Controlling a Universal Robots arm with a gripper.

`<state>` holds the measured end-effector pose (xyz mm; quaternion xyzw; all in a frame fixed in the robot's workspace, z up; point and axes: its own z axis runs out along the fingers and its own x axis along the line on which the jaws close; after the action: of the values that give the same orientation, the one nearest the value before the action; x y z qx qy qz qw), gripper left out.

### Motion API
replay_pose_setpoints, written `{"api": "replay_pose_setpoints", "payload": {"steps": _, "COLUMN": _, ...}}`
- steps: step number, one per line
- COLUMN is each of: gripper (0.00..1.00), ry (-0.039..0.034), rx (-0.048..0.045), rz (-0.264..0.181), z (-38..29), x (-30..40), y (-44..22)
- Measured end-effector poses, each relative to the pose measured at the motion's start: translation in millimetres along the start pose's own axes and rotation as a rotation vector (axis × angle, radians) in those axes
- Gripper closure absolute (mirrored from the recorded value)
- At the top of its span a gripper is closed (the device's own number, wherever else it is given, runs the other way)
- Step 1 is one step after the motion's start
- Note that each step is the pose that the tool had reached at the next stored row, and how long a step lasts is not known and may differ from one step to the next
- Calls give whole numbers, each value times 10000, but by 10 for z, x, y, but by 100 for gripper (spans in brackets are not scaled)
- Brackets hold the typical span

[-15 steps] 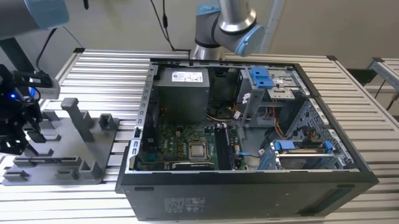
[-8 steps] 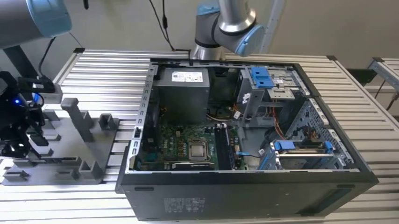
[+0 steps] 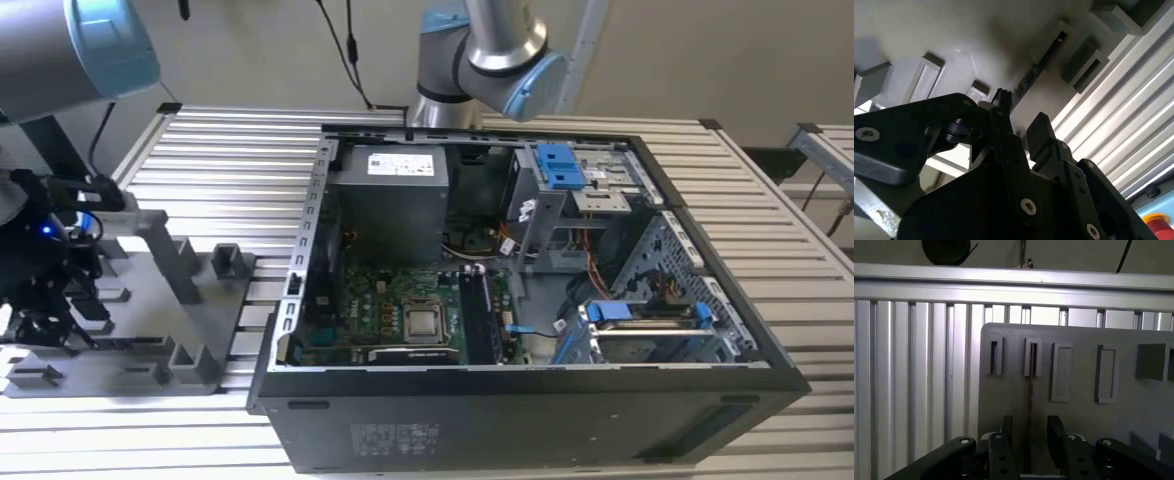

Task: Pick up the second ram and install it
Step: 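Pick up the second ram and move it above second insertion slot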

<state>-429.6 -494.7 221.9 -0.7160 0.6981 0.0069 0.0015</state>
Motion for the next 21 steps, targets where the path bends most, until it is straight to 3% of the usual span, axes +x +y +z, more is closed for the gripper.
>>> {"api": "replay_pose_setpoints", "payload": {"steps": 15, "gripper": 58, "ry": 4, "rx": 79, "rz": -246, "z": 270, "x": -42, "y": -4}}
{"api": "replay_pose_setpoints", "payload": {"steps": 21, "gripper": 58, "ry": -30, "rx": 78, "rz": -249, "z": 284, "x": -20, "y": 8}}
